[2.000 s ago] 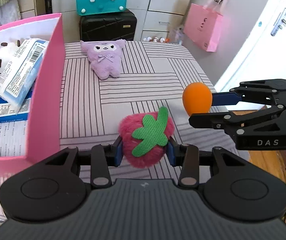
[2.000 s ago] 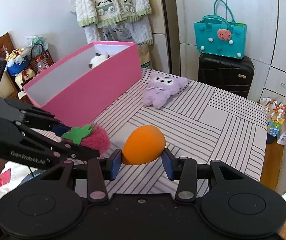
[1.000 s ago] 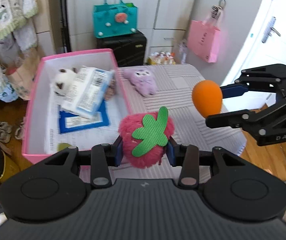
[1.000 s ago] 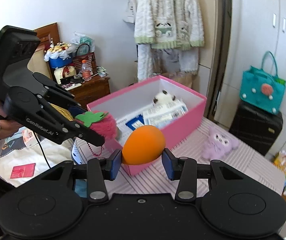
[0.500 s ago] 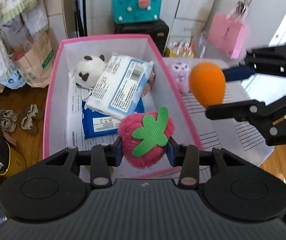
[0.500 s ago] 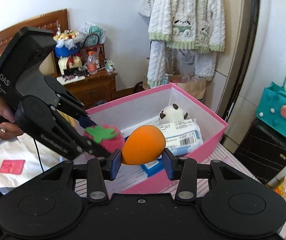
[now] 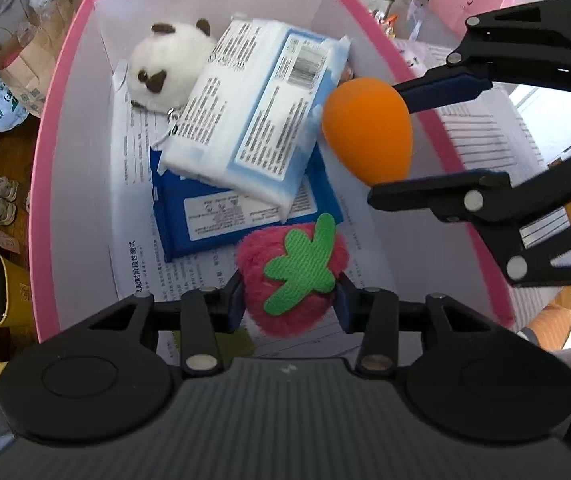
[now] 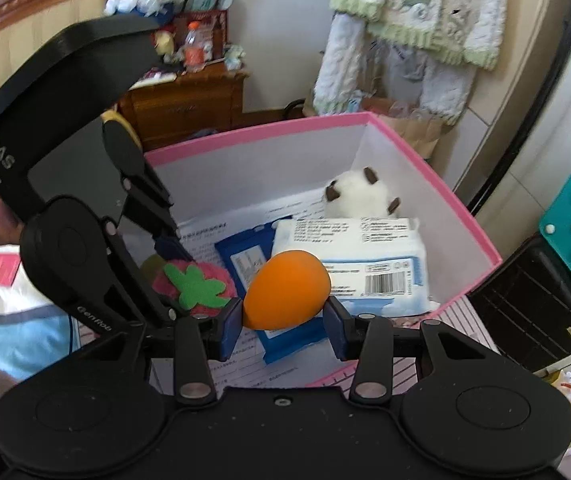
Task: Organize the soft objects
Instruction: 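Carry both plushes over the box and open both tools to drop them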
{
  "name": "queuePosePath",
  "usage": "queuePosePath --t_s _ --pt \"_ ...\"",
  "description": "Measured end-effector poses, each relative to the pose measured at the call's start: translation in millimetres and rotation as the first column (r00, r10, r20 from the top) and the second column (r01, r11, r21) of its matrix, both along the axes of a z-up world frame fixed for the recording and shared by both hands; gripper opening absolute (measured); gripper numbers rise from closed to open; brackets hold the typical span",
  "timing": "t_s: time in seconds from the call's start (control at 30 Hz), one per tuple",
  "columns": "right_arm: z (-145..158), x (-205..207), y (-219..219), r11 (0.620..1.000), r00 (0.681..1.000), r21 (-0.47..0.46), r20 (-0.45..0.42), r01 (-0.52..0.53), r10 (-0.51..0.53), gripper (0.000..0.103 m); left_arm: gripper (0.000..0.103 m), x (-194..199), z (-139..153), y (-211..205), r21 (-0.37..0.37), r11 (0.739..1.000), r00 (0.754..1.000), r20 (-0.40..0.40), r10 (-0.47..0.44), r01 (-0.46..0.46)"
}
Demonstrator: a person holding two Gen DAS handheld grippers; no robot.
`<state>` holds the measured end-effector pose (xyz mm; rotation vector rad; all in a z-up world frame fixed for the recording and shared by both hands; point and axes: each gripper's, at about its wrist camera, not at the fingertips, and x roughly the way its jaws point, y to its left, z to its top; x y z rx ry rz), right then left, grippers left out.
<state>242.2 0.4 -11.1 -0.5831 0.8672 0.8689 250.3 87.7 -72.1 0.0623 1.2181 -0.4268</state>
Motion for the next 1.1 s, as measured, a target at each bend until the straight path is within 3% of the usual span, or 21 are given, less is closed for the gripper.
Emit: queuePosePath --t_s 0.07,0.17,0.33,0.47,0.6,0.8,1.1 --pt "-2.3 1.3 5.7 1.0 1.0 -0.016 -0.011 -0.018 0.018 0.048 0.045 1.8 -2.2 2.4 -0.001 1.0 1.0 -0.01 0.008 -0.008" --pt "-4.5 -0.6 11.9 0.999 0.999 -0.032 -0.034 -0.035 0.034 0.048 0.056 1.8 -1.8 6.4 0.018 1.0 1.0 -0.008 0.021 -0.02" --pt "-4.3 -2.0 17.4 0.997 0.997 -0.055 -0.06 -0.045 0.042 0.048 0.057 -6.5 17.3 21.4 -0.014 0.999 0.997 0.068 0.041 -0.04" --pt "-7.1 2.0 23.3 0.999 0.992 -0.024 -0.117 -0.043 0.04 0.049 0.057 -11.6 31.4 35.4 -0.083 0.995 0.994 0.087 0.07 -0.063" --pt "-17.5 6.4 35.3 0.999 0.99 -0.013 -0.139 -0.034 0.031 0.049 0.058 -19.5 42.3 30.9 -0.022 0.996 0.98 0.182 0.085 -0.083" --pt "-23.0 17.7 33.4 0.999 0.991 0.046 -0.132 0.026 -0.019 0.052 0.058 -21.1 51.6 38.1 -0.026 0.994 0.975 0.193 0.113 -0.11" --pt "11.9 3.1 -10.4 0.974 0.981 0.185 -0.166 0.134 -0.104 0.052 0.061 -42.0 63.1 39.2 -0.014 0.992 0.97 0.212 0.123 -0.122"
